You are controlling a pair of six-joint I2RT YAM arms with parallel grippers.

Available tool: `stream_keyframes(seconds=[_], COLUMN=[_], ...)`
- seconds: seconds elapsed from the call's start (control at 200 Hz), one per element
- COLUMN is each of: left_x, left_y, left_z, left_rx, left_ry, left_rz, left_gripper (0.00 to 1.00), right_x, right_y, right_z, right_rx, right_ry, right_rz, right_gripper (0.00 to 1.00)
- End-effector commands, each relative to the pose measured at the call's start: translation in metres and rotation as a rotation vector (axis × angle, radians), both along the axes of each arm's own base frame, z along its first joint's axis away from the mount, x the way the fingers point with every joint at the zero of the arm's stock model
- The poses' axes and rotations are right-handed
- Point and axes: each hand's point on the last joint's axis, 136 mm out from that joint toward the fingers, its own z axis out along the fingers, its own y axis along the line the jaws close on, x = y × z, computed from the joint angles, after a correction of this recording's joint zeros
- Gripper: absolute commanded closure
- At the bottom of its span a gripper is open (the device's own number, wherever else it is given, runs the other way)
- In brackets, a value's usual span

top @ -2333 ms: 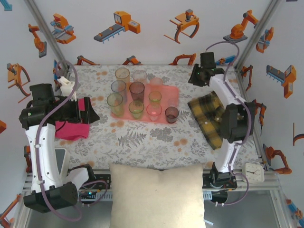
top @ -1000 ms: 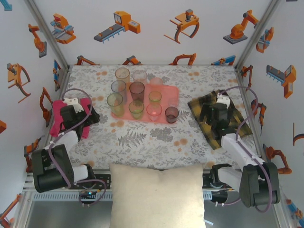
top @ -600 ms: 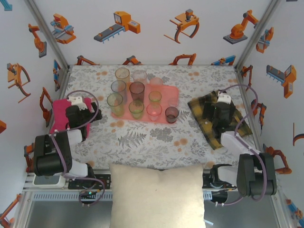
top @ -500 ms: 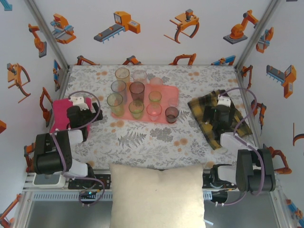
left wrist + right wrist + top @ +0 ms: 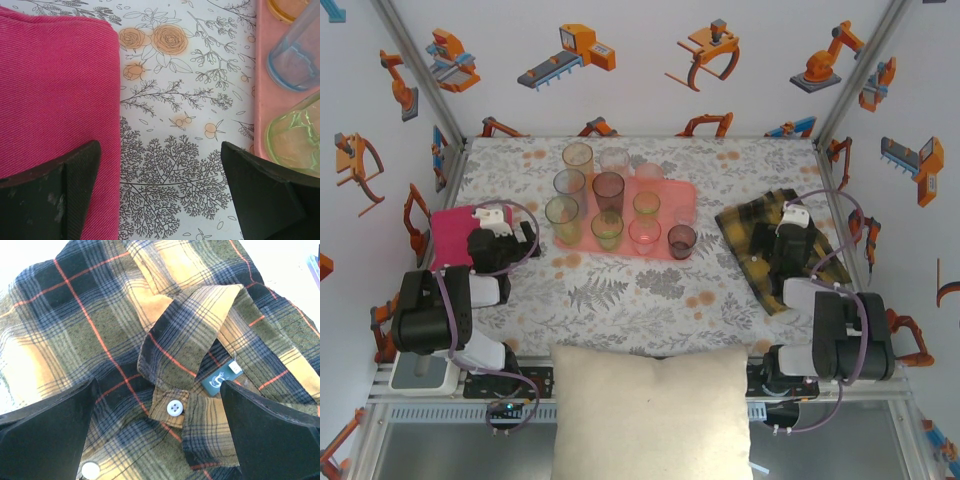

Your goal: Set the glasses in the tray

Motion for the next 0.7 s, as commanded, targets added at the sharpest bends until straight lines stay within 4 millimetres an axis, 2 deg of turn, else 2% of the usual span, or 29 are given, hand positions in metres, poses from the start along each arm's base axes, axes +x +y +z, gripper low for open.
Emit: stream_keyframes(seconds=[0.0,0.095,0.28,0.696], left_x=[0.008,0.009,0.011,0.014], left_y=[0.003,0.002,0.002,-0.002], left_z=[0.008,0.008,0.008,0.006], left_rx=[0.016,0.02,0.03,0.062], left_ry=[-0.017,-0.016,-0.01,0.014], left_rz=[0.014,0.012,0.012,0.019], left_gripper=[0.03,0.03,0.03,0.03], right_x=[0.017,0.026,0.028,0.028], right_y=[-0.007,0.008,0.016,0.017], right_z=[0.014,-0.001,0.0,-0.001], right_rx=[0.029,0.038,0.041,0.041], right_ry=[-0.118,-0.104,-0.105,-0.098], right_rz=[-0.015,0.082,0.134,0.137], right_gripper=[0.01,0.01,0.01,0.01])
